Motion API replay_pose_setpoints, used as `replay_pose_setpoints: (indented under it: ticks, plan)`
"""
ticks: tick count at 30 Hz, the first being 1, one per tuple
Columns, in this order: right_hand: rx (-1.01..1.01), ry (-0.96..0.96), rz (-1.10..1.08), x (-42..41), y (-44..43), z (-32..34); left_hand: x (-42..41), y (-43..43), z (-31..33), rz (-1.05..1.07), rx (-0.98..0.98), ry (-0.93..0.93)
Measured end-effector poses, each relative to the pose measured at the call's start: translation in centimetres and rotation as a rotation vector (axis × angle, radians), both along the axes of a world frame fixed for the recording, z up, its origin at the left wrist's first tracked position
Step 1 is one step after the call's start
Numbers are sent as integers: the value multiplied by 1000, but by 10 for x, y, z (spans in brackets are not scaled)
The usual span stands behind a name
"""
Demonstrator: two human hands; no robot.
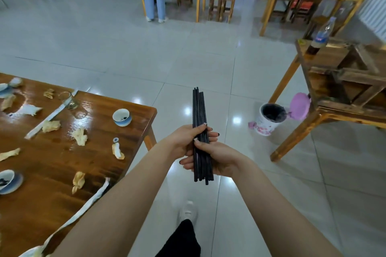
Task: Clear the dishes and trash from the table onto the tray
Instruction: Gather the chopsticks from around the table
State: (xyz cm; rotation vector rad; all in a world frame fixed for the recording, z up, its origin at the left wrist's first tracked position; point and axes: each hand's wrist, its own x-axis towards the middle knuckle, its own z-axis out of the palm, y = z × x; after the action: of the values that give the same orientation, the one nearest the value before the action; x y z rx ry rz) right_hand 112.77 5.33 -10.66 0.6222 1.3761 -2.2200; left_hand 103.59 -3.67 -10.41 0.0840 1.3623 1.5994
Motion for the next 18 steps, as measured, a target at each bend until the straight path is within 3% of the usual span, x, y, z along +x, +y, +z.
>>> replay_pose_setpoints:
  ticks: [18]
  plan:
    - [37, -5, 98, -234, 119, 7, -226, 113, 0, 79, 10, 29]
